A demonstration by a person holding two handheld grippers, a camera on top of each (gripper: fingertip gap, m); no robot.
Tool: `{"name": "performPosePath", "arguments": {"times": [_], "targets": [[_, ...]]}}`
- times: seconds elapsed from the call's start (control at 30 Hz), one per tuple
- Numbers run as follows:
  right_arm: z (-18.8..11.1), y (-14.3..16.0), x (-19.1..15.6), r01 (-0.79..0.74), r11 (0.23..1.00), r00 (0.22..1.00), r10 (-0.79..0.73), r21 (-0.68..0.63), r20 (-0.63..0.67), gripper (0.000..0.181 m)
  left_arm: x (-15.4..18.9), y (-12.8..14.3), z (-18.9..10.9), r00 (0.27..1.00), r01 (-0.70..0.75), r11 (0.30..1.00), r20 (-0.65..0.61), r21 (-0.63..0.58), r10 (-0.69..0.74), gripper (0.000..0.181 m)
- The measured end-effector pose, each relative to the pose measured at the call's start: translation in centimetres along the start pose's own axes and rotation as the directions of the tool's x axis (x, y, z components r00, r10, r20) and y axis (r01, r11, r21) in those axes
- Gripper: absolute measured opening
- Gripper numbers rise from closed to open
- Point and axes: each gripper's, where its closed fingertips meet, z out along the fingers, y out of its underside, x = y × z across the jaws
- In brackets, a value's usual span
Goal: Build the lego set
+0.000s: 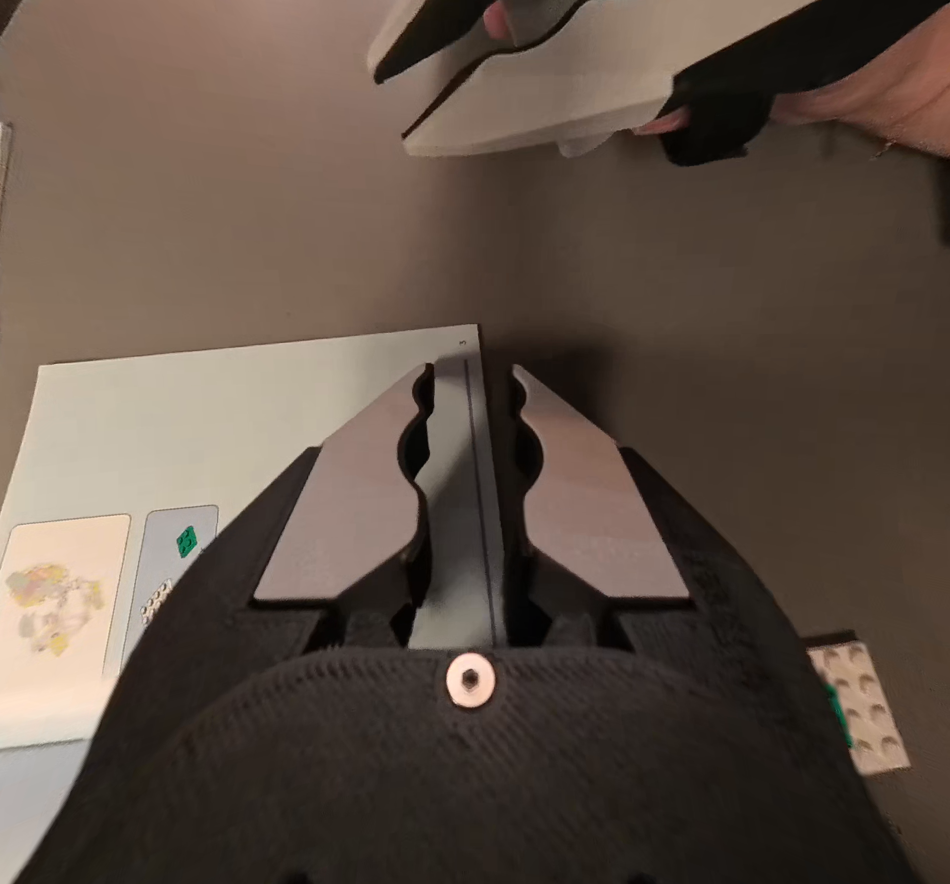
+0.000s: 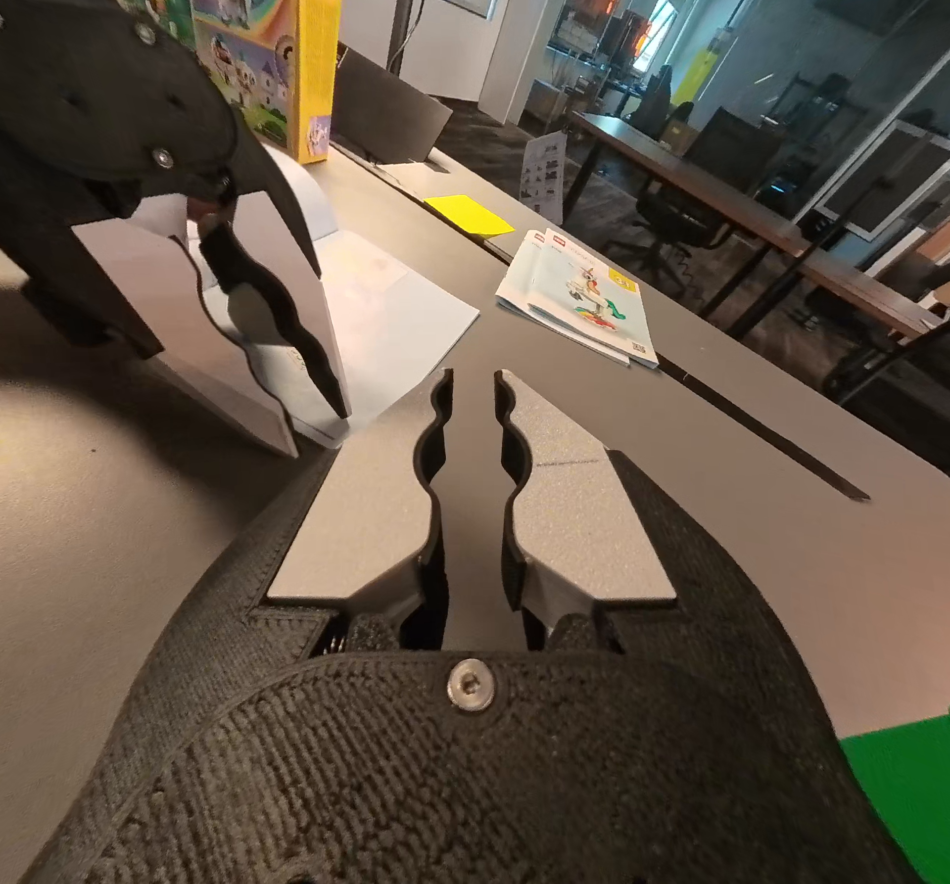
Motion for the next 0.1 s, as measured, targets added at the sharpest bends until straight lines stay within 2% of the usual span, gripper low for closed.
{"name": "performPosePath", "arguments": {"times": [0.03,0.1], "targets": [[0.02,0.01,-0.03,0.001,1.0,1.0,-0.001,-0.001,0.001,0.015,-0.14,0.0,0.01,1.0,-0.002,1.0,0.011,0.009,0.002,0.024],[0.03,0.02,-0.09,0.005,1.0,1.0,-0.005,-0.002,0.003,0.015,-0.32,0.01,0.0,1.0,0.002,1.0,0.023,0.012,-0.003,0.02]]}}
